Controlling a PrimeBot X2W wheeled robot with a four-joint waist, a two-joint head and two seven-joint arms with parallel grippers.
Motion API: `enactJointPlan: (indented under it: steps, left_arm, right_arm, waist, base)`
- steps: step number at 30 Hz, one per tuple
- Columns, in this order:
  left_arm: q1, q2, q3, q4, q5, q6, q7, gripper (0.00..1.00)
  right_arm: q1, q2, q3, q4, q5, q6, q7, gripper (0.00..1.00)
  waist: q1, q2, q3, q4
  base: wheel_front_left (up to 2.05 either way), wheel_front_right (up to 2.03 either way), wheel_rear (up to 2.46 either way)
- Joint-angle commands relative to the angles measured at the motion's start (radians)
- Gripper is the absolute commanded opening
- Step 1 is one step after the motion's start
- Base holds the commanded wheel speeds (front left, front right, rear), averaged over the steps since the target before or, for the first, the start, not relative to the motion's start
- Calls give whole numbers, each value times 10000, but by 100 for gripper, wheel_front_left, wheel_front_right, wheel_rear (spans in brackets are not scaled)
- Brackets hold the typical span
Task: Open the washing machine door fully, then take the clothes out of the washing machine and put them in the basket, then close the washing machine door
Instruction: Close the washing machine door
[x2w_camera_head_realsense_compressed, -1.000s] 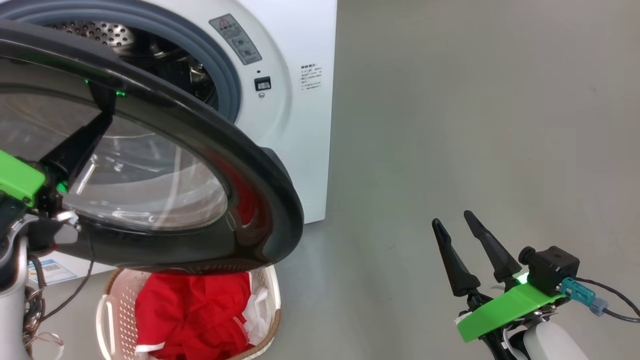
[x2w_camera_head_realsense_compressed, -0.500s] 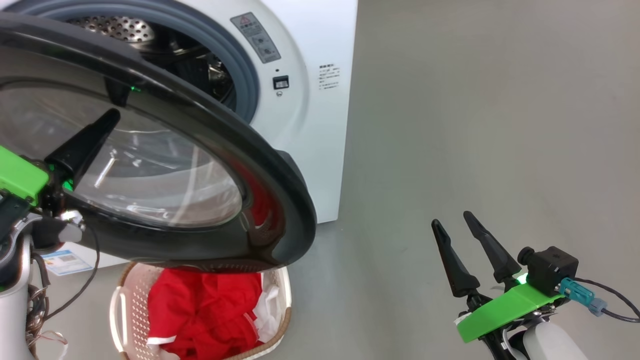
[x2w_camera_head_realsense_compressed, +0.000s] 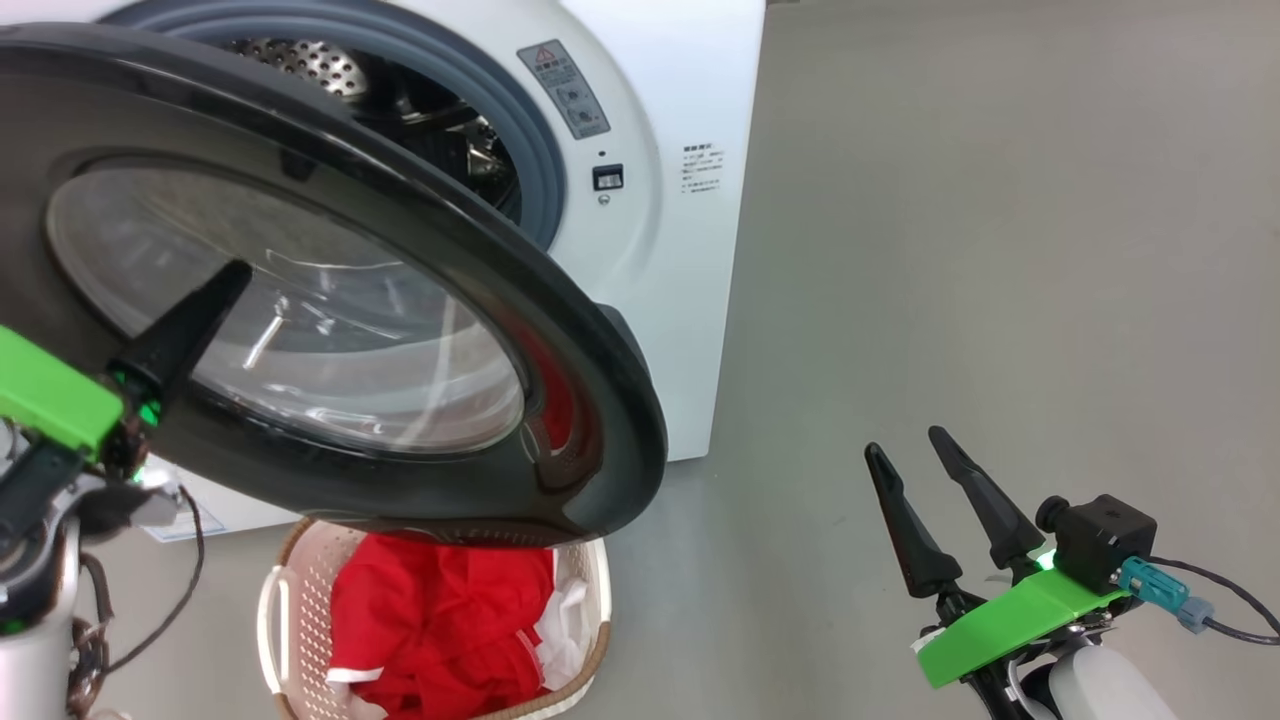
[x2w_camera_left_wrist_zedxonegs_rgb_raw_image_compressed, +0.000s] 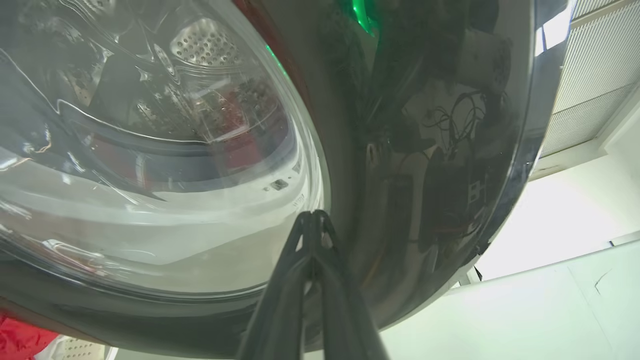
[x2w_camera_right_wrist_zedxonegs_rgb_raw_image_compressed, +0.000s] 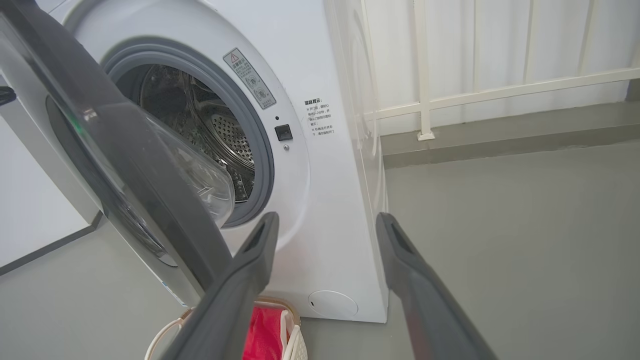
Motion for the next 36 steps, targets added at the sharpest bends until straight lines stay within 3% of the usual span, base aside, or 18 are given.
enactJointPlan:
  steps: [1,7,13,21,30,36]
  left_arm:
    - [-27,479,365,-349,158,-157,-79,98]
    - [664,564,437,-654,502,-664,-469,100]
    - [1439,816,325,-760,1769,-1084,-1451,100]
    - [2483,464,341,-1081,2855,-1476,-3024,100]
    - [3317,374,69,-926,4865,-2122,-5197,100]
    - [3677,107,-196,-564,5806,-2280,-6398,100]
  right_arm:
    - [-247,-77,255,-215,38,16,-48,100]
    - [-200,-119,296,-200,68,16,-48,100]
    - [-166,-144,309,-216,78,16,-48,100]
    - [-235,-164,298,-252,101,16,-48,100]
    - [-261,-183,237,-277,94,16,-48,100]
    - [-281,-224,220,-291,85,16,-48,100]
  waist:
    - [0,-1,-64,79]
    - [0,-1,-181,234]
    - [0,-1,-218,370]
    - [0,-1,-141,436]
    - [0,-1,-67,524]
    - [0,-1,-32,617]
  base:
    - [0,0,0]
    - [0,0,0]
    - [0,0,0]
    - [0,0,0]
    - [0,0,0]
    - [0,0,0]
